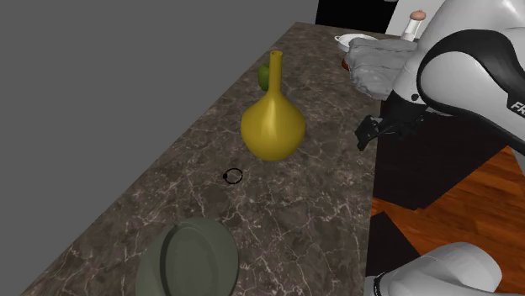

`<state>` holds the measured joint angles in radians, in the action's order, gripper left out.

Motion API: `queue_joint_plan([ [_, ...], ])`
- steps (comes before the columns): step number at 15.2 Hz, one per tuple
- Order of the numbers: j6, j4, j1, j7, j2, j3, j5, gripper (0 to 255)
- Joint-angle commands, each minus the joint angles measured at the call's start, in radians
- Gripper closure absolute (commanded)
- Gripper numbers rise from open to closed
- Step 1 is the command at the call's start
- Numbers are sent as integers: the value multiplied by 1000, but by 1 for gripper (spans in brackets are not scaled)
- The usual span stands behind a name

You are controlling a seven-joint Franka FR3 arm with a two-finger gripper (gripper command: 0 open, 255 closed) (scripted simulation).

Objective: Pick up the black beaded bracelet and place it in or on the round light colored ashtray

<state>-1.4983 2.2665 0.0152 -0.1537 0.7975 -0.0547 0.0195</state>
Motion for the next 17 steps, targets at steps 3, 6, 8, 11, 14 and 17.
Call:
queue_joint_plan([
  [3, -70, 41, 19, -26, 28, 44, 20, 0],
  [6, -178, 97, 47, -64, 62, 113, 48, 0],
  [8, -251, 129, 66, -89, 77, 162, 64, 0],
  [11, -364, 171, 93, -129, 91, 237, 83, 0],
  [14, -480, 204, 114, -172, 92, 318, 95, 0],
  [17, -597, 228, 128, -218, 81, 404, 99, 0],
])
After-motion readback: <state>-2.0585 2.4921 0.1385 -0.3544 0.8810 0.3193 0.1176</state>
